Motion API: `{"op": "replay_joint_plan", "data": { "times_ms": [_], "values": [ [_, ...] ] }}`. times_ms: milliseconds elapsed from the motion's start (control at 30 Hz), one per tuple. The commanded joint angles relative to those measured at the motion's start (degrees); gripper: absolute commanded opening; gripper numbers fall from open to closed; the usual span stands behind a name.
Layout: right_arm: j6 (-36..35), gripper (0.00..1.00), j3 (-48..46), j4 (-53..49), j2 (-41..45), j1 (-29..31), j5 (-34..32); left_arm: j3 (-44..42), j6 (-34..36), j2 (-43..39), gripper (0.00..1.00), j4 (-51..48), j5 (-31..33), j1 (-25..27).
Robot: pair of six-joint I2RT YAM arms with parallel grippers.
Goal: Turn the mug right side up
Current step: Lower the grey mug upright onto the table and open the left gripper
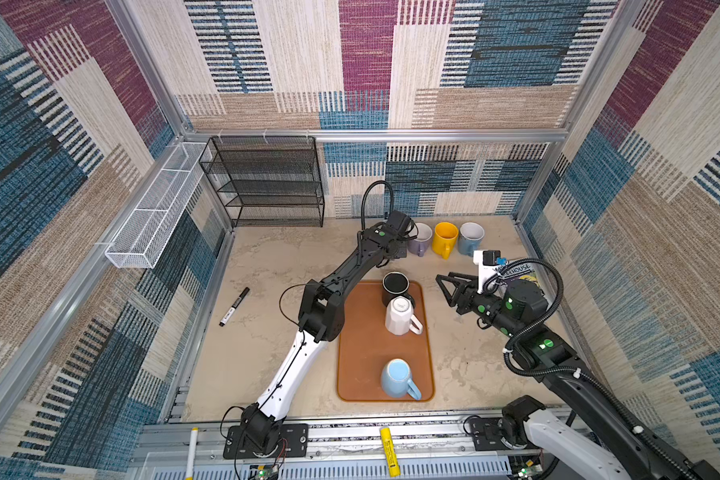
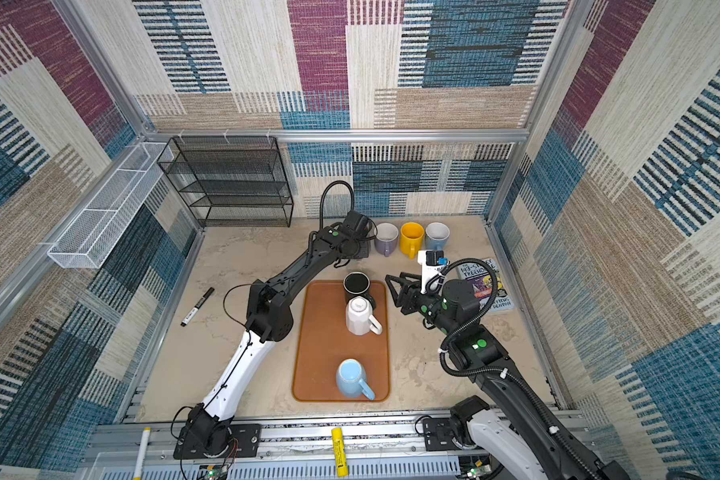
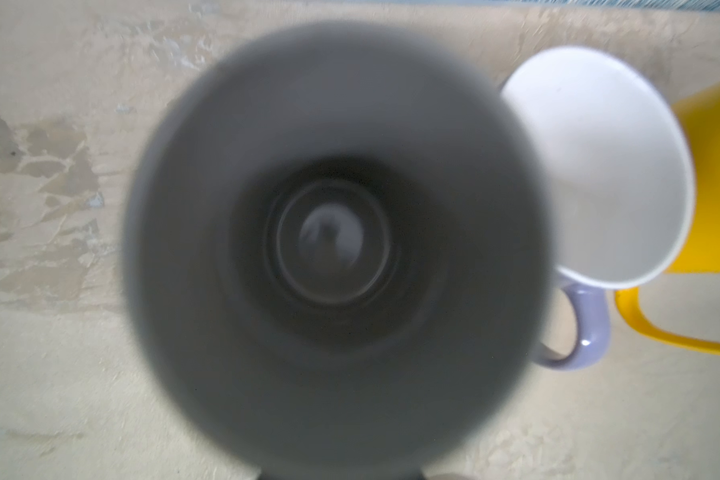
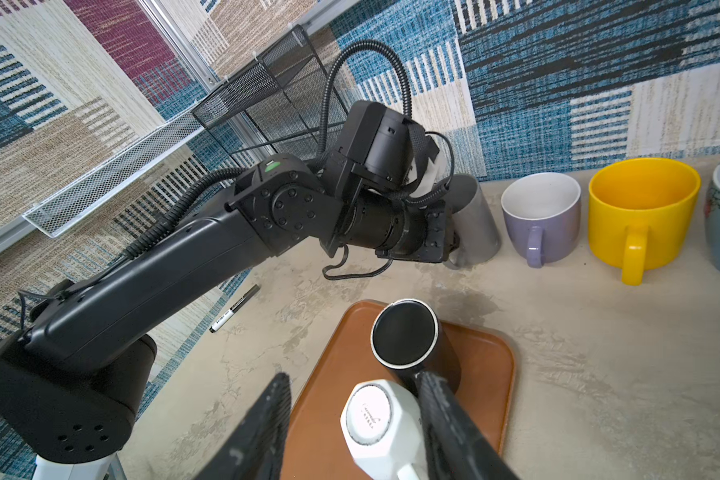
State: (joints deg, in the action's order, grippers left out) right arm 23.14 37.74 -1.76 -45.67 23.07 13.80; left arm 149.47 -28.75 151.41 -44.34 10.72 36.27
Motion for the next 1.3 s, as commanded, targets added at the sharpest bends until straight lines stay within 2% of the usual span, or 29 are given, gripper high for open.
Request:
{"op": "replay_joint_plan", "data": {
  "times_ms": [0,233,333,1000,1267],
  "values": [
    [0.25,0.53,0.0,0.04,0.17,-0.04,-0.59,0.34,0.01,-0.5,0.2,2.46,1.88,-0.07],
    [0.23,0.53,-0.19,-0.07,0.32,-0.04,-0.79,0.14,0.36,-0.77,0.22,2.31,2.15,-0.09],
    [0.26,0.53,-0.07,0.08,0.32,-0.04,-0.88,0.12,0.54,-0.95,0.27,2.49,1.95,-0.12],
    [-0.46,0.53,0.67,-1.49,0.67,-0.01,-2.16,-0.67,-0.16,0.0,0.29,7.47,-1.73,-1.38],
    [-1.52,0.54,1.25,-1.97,-1.21,0.02,-2.29,-5.15,2.09,-5.4,0.29,7.84,-2.44,-1.4]
  ]
}}
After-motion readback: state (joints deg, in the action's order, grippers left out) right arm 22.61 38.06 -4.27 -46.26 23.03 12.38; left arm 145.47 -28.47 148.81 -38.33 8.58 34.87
